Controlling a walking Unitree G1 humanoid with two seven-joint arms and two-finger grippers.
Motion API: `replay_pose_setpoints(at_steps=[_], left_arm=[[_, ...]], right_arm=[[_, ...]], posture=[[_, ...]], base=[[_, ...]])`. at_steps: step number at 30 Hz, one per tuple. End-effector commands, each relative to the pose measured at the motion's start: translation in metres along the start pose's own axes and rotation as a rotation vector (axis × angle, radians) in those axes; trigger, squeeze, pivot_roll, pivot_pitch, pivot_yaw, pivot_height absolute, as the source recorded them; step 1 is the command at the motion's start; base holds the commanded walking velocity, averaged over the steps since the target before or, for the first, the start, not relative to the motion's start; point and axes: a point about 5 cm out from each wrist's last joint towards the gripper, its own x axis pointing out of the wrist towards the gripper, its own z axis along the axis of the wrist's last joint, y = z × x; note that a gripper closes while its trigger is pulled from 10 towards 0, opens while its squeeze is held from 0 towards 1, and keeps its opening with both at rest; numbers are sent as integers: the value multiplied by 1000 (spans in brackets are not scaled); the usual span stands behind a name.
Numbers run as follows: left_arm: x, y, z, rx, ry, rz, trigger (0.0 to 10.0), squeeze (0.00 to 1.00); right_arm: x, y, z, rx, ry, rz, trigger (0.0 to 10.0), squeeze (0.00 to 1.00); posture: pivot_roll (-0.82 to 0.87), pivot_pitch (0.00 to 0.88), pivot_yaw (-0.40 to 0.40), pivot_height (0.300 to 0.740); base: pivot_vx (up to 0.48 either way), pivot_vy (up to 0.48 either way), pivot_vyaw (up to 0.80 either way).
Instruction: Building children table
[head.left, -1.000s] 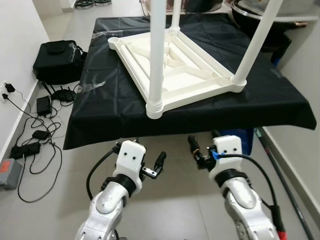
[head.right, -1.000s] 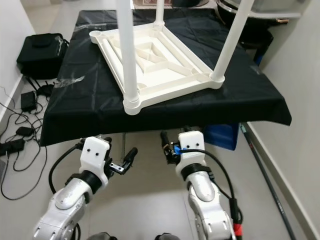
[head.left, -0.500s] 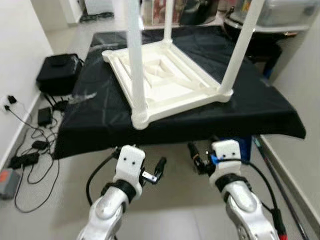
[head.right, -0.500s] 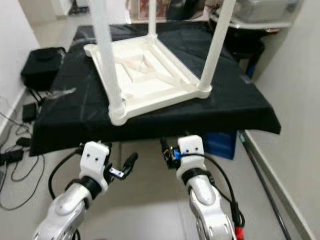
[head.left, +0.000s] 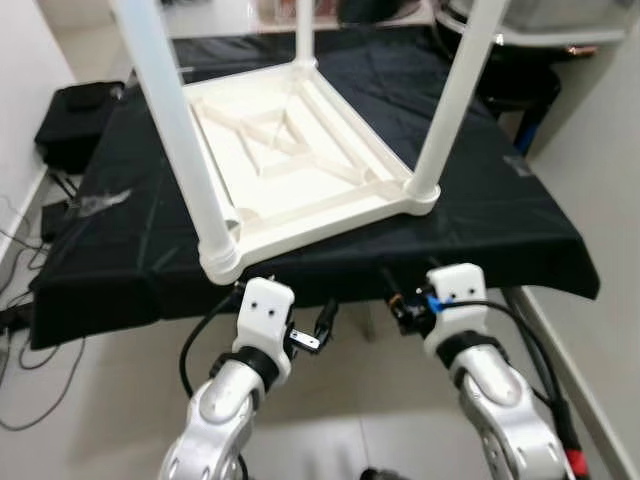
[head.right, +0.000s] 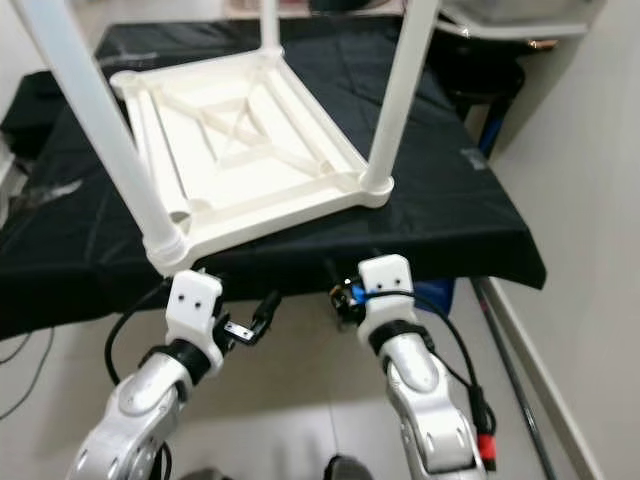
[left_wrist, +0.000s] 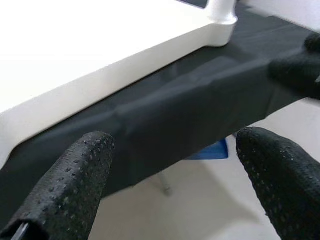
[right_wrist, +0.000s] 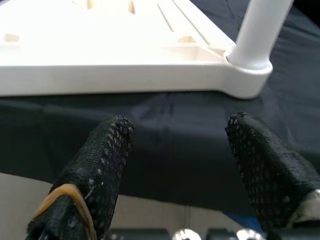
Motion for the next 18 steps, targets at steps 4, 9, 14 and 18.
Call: replay_pose_setpoints(at_steps=[4,9,14,18], left_arm=[[-2,2,-5,-3,22,9,10000,0],[-2,2,-4,-2,20,9,10000,0],[-1,2,-4,-3,20,9,10000,0],[-1,2,-3,-8,16,10,10000,0]], right_arm=[[5,-1,5,26,-22,30,10000,0],[10,-10,11,7,-40,18,10000,0],[10,-10,11,7,-37,21,10000,0],[8,-6,9,16,-30,28,10000,0]], posture=[[117,160,-53,740],[115,159,-54,740],[115,159,-54,740],[115,163,-54,740]], base=[[0,0,0],[0,0,800],[0,0,800],[0,0,653]])
